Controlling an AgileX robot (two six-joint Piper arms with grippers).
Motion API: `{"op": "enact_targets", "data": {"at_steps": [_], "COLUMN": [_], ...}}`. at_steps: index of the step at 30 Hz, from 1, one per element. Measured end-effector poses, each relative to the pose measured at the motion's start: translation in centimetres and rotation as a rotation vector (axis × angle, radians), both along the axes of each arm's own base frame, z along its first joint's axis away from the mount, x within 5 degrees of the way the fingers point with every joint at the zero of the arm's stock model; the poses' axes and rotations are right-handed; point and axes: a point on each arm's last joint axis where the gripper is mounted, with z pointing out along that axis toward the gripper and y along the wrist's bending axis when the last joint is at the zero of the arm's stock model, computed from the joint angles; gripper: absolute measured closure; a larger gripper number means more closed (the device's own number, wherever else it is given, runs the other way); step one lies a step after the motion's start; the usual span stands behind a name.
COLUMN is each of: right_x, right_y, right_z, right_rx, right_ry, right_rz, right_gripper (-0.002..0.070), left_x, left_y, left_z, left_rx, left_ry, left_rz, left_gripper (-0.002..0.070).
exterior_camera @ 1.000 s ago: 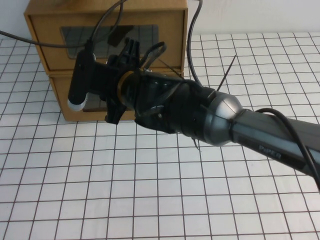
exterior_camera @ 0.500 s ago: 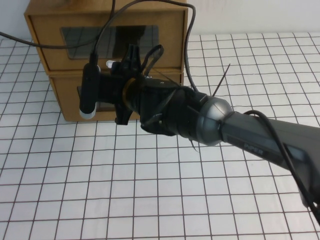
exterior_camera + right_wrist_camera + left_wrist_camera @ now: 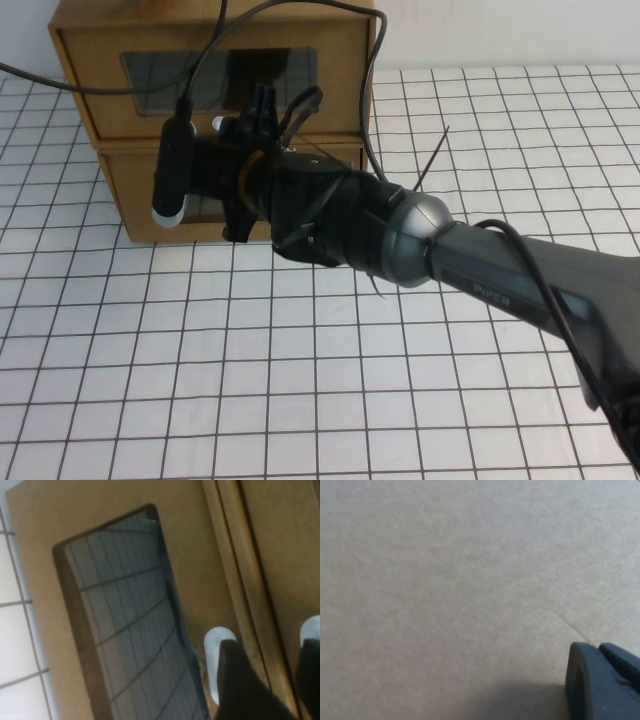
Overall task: Open the shoe box
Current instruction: 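Pull the top drawer of the cardboard box fully open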
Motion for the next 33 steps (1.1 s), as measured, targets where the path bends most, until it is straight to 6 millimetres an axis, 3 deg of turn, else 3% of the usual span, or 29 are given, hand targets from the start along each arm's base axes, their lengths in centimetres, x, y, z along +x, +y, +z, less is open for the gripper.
{"op": "enact_targets", "data": {"at_steps": [14,22,26,33], "right_x": [0.2,-0.6,-0.7,-0.4], "right_y": [-0.8,-2.3,-1.8,-0.8], "right_z": [-0.1,3.6,3.7,2.0], "right_rx": [0.023,0.028,0.047,0.041], "right_ry": [0.072,0.060,0.052,0.059], "right_rz": [-0.106,-0.191,-0.150,-0.098], "right_gripper": [0.0449,0.0495,0.0498,0.0496], "left_x": [-0.1,-0.1,-0.1,-0.1], "left_y": [0.0,-0.1,-0.1,-0.1], "left_z": [0.1,0.0,0.0,0.0], "left_rx": [0.002,0.003,0.003,0.003], "left_ry": [0.006,0.009,0.011,0.011], "left_rz": [-0.009,-0.012,-0.013,-0.013], "left_gripper": [0.0677,0.0677,0.0677,0.0677]}}
